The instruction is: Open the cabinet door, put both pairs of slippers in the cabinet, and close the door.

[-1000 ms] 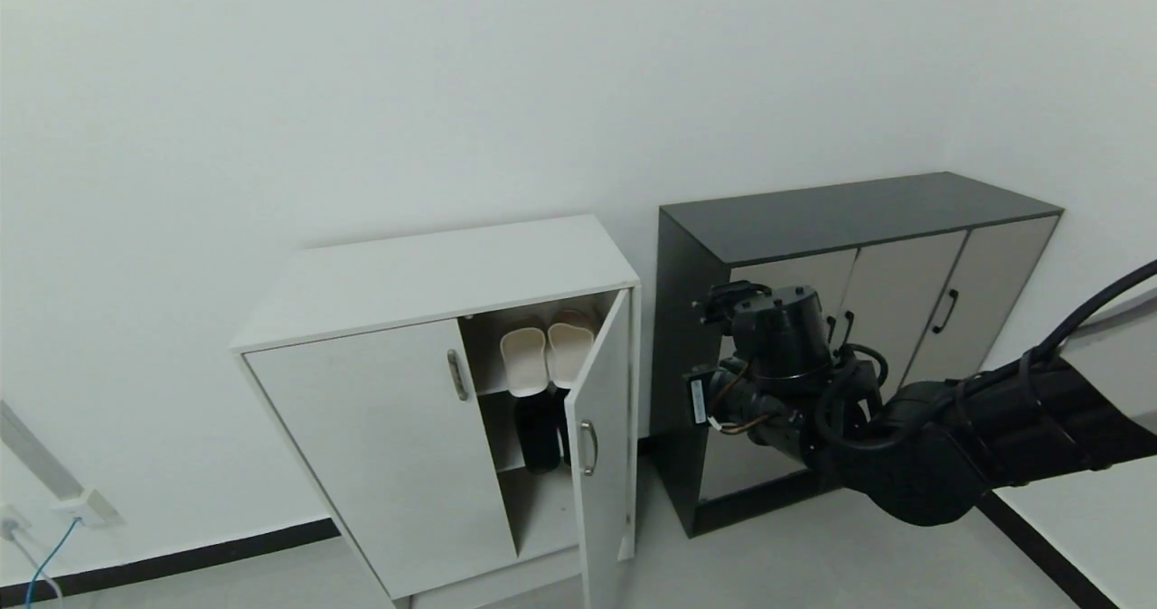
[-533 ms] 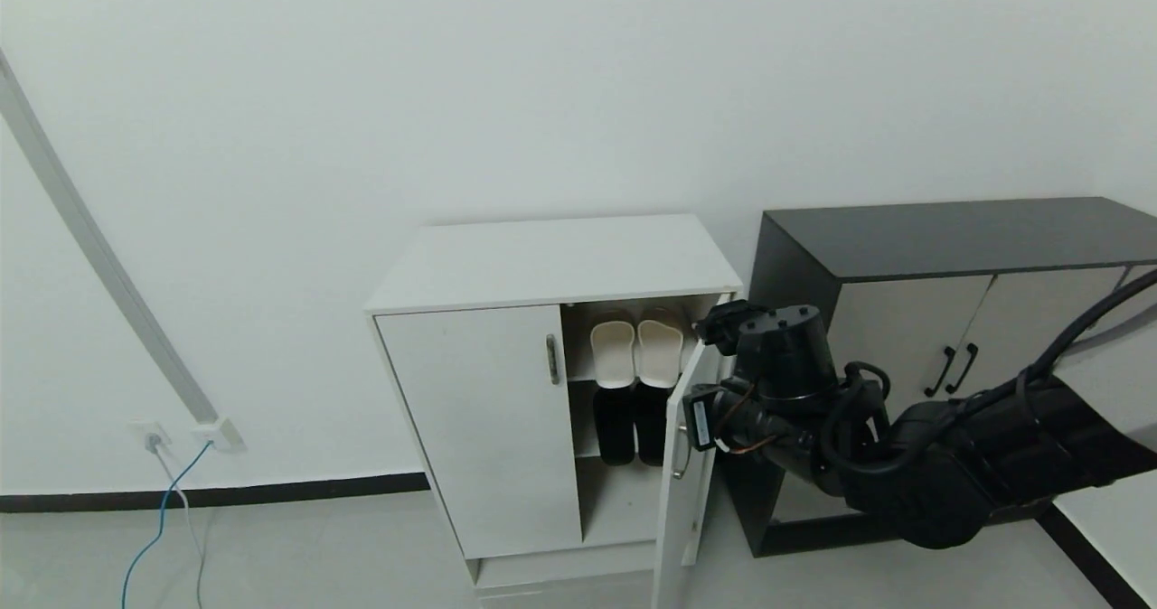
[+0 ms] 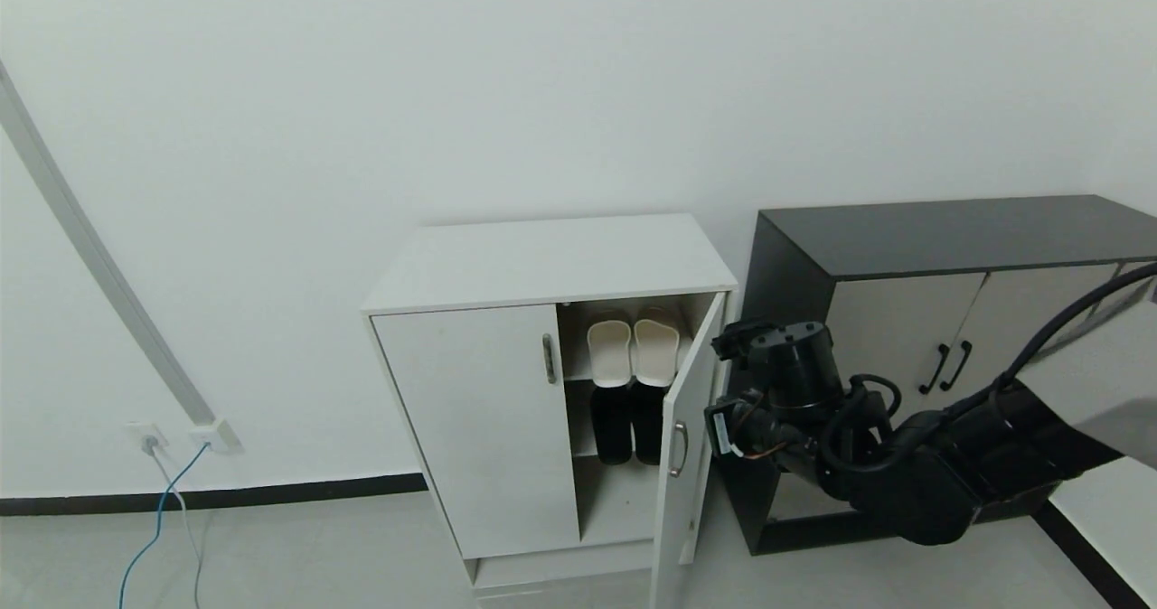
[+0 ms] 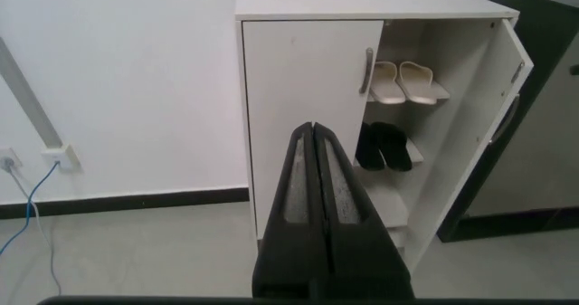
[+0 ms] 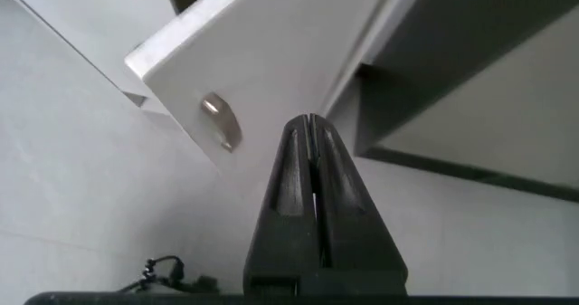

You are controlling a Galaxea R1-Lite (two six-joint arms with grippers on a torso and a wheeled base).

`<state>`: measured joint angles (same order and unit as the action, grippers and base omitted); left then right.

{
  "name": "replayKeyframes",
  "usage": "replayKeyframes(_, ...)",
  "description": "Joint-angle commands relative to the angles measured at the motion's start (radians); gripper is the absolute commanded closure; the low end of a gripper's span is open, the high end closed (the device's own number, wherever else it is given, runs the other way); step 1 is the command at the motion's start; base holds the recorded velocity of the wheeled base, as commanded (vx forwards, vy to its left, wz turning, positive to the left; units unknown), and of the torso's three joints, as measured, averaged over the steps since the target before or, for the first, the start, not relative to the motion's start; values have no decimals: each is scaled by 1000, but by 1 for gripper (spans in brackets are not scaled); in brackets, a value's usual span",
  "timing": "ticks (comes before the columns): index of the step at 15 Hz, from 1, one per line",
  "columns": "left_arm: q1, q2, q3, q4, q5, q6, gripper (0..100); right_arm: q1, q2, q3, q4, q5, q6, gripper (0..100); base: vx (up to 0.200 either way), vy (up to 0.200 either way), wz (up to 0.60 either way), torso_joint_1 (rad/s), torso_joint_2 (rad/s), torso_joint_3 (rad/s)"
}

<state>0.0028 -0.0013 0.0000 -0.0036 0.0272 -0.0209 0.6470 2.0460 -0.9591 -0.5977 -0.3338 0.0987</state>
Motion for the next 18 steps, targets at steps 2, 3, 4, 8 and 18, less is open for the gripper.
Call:
replayKeyframes(2,0,1,0,1,0,-1,100,-1,129,-127,-10,16,1,100,0,0,0,0,0,0)
replayKeyframes(3,0,1,0,-1,0,-1,100,-1,149,-161,-10,16,3,100,0,0,0,0,0,0)
replayKeyframes(4,0,1,0,-1,0,-1,100,0,184,-219,-10,29,6,100,0,0,0,0,0,0)
replayKeyframes(8,0,1,0,1,0,-2,100,22,203,-286,-14,93,72,100,0,0,0,0,0,0)
replayKeyframes(18,0,1,0,1,0,-1,100,46,83,-43,-139,70,42,100,0,0,240,2,0,0)
